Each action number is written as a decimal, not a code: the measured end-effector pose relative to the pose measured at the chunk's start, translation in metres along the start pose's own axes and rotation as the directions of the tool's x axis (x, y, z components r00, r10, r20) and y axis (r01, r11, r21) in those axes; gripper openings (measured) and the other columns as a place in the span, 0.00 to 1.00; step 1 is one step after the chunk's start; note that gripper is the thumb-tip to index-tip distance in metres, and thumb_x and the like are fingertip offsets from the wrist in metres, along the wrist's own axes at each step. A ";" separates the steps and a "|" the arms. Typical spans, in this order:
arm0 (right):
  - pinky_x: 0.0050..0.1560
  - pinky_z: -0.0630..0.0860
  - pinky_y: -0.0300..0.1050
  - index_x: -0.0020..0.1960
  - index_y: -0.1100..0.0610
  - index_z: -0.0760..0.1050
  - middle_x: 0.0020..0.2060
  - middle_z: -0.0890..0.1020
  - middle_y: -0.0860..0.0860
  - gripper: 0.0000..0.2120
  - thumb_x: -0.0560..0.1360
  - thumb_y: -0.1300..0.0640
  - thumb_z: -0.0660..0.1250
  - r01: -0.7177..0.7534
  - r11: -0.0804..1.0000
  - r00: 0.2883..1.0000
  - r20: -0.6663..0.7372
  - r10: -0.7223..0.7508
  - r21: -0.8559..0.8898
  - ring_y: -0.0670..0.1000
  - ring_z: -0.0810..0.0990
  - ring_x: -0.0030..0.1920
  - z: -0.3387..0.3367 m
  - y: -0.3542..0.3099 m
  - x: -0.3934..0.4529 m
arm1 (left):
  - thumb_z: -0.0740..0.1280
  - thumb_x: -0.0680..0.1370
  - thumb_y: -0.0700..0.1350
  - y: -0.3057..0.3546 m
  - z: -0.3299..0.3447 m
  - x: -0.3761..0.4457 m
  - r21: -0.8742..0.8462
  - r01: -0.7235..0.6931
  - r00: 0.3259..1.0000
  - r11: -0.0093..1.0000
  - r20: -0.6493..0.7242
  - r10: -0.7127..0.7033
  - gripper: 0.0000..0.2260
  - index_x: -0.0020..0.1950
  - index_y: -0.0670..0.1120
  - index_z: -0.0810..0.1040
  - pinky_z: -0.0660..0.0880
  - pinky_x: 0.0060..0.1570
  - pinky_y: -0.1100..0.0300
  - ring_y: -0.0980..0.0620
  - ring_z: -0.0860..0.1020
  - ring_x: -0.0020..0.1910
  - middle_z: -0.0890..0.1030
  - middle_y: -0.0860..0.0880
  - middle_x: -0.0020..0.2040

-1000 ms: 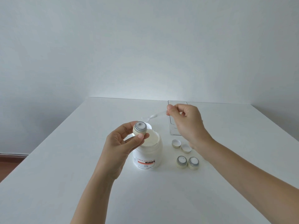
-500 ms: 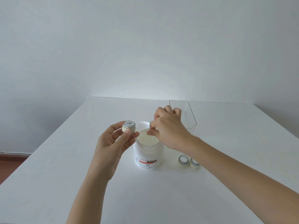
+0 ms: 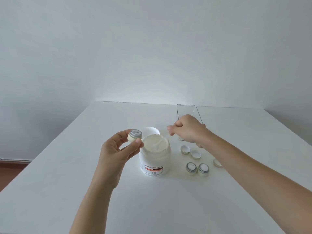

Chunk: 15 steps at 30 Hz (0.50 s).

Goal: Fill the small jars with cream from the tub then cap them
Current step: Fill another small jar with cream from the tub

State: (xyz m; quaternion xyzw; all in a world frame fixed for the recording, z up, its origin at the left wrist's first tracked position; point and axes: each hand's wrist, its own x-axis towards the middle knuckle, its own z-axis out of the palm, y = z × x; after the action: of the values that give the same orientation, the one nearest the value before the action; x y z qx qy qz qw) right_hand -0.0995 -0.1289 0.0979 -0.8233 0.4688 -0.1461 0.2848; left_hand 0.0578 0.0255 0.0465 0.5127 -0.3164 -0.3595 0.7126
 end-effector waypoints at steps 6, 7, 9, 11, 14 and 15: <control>0.61 0.69 0.48 0.36 0.52 0.80 0.49 0.82 0.50 0.12 0.76 0.49 0.67 -0.085 0.961 0.996 -0.014 0.091 0.263 0.52 0.75 0.58 -0.018 0.007 0.007 | 0.73 0.74 0.39 0.000 0.003 0.002 0.062 0.008 1.000 0.998 -0.011 -0.008 0.10 0.56 0.41 0.82 0.80 0.43 0.66 0.54 0.86 0.42 0.84 0.46 0.49; 0.55 0.69 0.43 0.36 0.52 0.80 0.48 0.81 0.48 0.12 0.76 0.50 0.67 -0.089 0.948 0.995 -0.005 0.095 0.304 0.51 0.75 0.57 -0.021 0.007 0.007 | 0.73 0.74 0.39 0.000 0.004 0.003 0.066 0.012 1.000 0.998 -0.008 -0.011 0.10 0.56 0.41 0.82 0.80 0.43 0.65 0.53 0.86 0.42 0.85 0.45 0.49; 0.53 0.64 0.42 0.36 0.53 0.80 0.45 0.80 0.46 0.12 0.76 0.51 0.67 -0.095 0.925 0.995 0.005 0.100 0.368 0.49 0.72 0.55 -0.027 0.005 0.008 | 0.73 0.74 0.39 -0.001 0.007 0.004 0.065 0.018 1.000 0.998 0.001 -0.018 0.10 0.55 0.42 0.83 0.80 0.44 0.65 0.51 0.86 0.43 0.85 0.45 0.49; 0.54 0.62 0.43 0.36 0.52 0.80 0.43 0.78 0.44 0.12 0.76 0.50 0.67 -0.103 0.911 0.994 0.010 0.108 0.400 0.48 0.71 0.55 -0.030 0.003 0.009 | 0.73 0.74 0.38 -0.001 0.010 0.005 0.057 0.028 0.999 0.998 0.015 -0.029 0.08 0.54 0.42 0.84 0.81 0.44 0.64 0.49 0.87 0.43 0.86 0.45 0.49; 0.55 0.63 0.44 0.36 0.52 0.80 0.44 0.79 0.45 0.11 0.75 0.49 0.68 -0.091 0.899 0.995 0.006 0.098 0.428 0.49 0.72 0.58 -0.029 -0.001 0.010 | 0.73 0.74 0.36 -0.001 0.015 0.005 0.045 0.044 0.998 0.998 0.044 -0.046 0.09 0.53 0.42 0.84 0.81 0.45 0.64 0.47 0.87 0.45 0.87 0.46 0.48; 0.55 0.63 0.44 0.36 0.52 0.80 0.44 0.79 0.44 0.11 0.75 0.49 0.68 -0.086 0.899 0.996 0.006 0.092 0.429 0.49 0.73 0.59 -0.028 -0.002 0.009 | 0.73 0.74 0.35 -0.001 0.016 0.005 0.045 0.046 0.997 0.998 0.054 -0.048 0.09 0.53 0.42 0.84 0.81 0.45 0.64 0.47 0.87 0.45 0.87 0.46 0.48</control>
State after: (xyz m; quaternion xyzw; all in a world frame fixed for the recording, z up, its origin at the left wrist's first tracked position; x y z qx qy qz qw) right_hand -0.1072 -0.1452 0.1209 -0.7172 0.4643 -0.2382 0.4618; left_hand 0.0474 0.0129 0.0507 0.5252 -0.3316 -0.3831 0.6837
